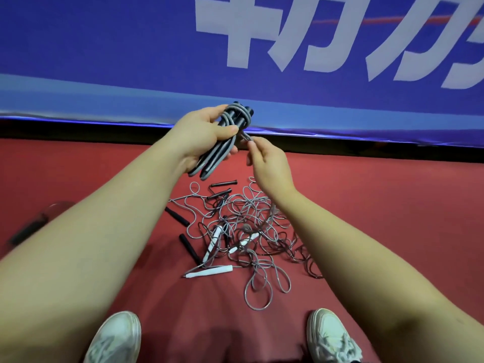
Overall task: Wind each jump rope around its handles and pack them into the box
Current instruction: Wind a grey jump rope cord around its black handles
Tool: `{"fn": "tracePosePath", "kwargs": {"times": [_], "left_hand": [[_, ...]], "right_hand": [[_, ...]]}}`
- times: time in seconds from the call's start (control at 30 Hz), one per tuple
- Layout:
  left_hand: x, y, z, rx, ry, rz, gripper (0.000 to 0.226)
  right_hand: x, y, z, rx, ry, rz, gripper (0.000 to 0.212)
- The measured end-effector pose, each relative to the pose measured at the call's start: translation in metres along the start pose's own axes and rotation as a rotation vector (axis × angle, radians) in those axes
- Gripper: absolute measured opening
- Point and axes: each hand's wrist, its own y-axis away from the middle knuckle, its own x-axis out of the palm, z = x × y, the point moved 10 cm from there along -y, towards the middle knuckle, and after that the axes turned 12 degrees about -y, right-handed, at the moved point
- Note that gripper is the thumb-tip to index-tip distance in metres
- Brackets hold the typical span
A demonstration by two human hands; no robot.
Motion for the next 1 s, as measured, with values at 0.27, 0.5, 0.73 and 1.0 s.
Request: {"fn": "tracePosePath", "kwargs": {"times": [0.27,0.5,0.73,1.0], "left_hand": [[-0.007,-0.004,0.018,0.07,-0.282,-0.078,0.048],[-0.014,-0.004,0.012,0.128,-0.563,-0.215,0.054],[0.0,-0.009,0.025,0.183,-0.932,-0.189,0.057],[0.027,-0.001,0.037,0.269,-1.259,-0.078,0.057]], "right_hand": [[0.018,0.002,-0.021,0.352,0.013,0.29,0.035],[0.01,0.006,-0.003,0.18,0.363,0.207,0.032],[0.02,0.023,-0.017,0.42,0.309,0.452,0.034],[0.003,0.039,-0.016,0.677,0.105,0.548,0.031]]}}
